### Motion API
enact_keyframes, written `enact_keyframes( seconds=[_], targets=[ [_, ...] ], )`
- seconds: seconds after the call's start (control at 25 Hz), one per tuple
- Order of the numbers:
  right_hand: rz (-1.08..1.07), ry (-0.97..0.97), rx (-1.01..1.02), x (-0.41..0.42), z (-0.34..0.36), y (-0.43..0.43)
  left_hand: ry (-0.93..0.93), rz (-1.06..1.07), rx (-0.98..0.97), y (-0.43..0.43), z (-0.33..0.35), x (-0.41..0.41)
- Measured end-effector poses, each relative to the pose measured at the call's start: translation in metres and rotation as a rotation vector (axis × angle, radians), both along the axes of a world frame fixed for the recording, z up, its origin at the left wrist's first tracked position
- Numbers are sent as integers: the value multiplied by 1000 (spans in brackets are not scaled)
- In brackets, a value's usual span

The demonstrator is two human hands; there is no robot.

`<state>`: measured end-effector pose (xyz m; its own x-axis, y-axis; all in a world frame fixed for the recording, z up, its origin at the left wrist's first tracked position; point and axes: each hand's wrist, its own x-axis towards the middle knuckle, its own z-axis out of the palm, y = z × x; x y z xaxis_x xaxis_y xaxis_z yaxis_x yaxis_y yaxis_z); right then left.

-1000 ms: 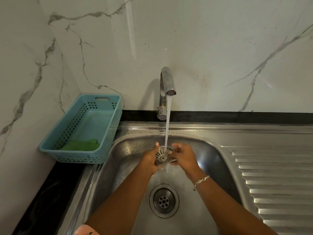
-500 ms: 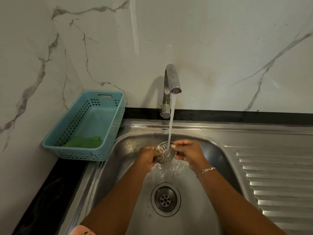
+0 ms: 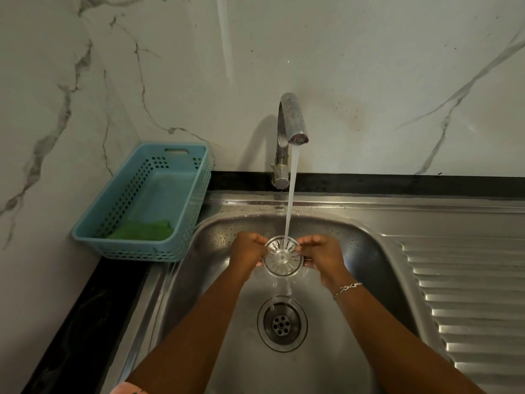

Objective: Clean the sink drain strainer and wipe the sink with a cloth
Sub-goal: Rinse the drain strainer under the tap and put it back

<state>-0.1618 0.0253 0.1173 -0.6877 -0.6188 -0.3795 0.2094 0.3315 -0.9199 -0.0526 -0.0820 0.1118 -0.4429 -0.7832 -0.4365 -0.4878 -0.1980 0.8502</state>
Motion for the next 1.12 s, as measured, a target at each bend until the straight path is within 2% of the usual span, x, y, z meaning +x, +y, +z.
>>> enact_keyframes(
  seconds=[0.12, 0.2, 0.24, 0.44, 0.56, 0.64, 0.84, 1.04, 1.12],
  targets=[
    [84, 252, 39, 1, 7, -12, -17, 7, 26, -2, 0, 7],
    [197, 480, 127, 2, 11, -19, -57, -11, 26, 0, 0, 9],
    [244, 536, 165, 2, 15, -22, -79, -2, 3, 1, 0, 9],
    [278, 546, 269, -10, 36, -37, -123, 35, -131, 0, 8, -4],
    [377, 211, 215, -6, 48, -40, -147, -3, -215, 2, 14, -16],
    [358, 125, 188, -4, 53, -40, -139, -41, -230, 7, 18, -24],
    [308, 304, 171, -19, 62, -42, -136, -148, -239, 10, 31, -38],
    [198, 558, -69, -35, 96, -75, -184, -170, -357, 8, 37, -41],
    [187, 664, -104, -41, 103, -94, -198, -178, -398, 9, 35, -39]
  ],
)
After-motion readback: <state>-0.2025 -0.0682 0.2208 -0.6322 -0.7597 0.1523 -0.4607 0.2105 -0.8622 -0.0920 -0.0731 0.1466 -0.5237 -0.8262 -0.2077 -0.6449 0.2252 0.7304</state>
